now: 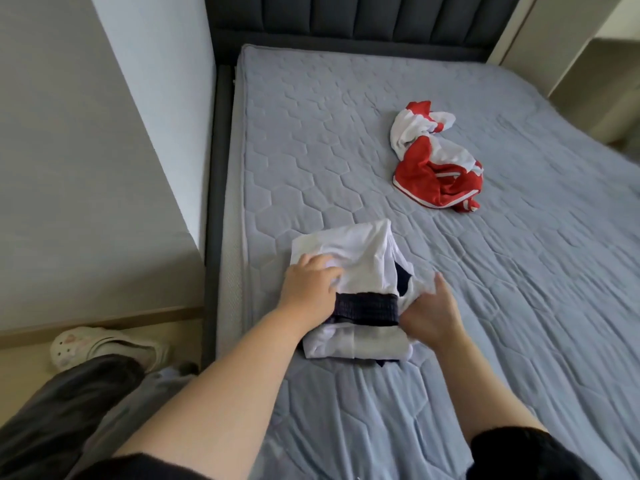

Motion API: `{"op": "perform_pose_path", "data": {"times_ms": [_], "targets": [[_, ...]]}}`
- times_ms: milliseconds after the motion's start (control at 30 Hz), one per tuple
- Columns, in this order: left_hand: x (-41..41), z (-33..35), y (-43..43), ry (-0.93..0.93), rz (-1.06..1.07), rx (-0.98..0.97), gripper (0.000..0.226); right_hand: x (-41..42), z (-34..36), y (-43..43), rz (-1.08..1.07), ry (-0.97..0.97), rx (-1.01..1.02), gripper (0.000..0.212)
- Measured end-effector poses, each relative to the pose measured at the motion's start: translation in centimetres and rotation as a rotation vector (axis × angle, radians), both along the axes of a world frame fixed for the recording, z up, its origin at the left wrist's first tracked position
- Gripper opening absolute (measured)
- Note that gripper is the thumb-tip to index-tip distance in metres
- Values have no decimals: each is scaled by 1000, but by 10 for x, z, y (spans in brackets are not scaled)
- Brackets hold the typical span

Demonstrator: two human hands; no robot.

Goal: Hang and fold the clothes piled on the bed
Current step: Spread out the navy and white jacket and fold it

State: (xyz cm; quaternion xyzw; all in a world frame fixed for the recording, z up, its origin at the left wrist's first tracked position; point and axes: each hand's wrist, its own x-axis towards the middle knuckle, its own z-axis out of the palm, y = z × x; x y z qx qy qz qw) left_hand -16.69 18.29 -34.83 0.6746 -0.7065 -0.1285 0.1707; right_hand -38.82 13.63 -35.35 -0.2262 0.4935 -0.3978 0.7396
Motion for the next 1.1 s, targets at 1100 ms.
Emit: {"op": "perform_pose_path", "data": {"times_ms": [1100], "targets": [[-43, -45, 16, -402, -26, 137, 79, 3, -10, 33, 210, 1473, -891, 45]]}}
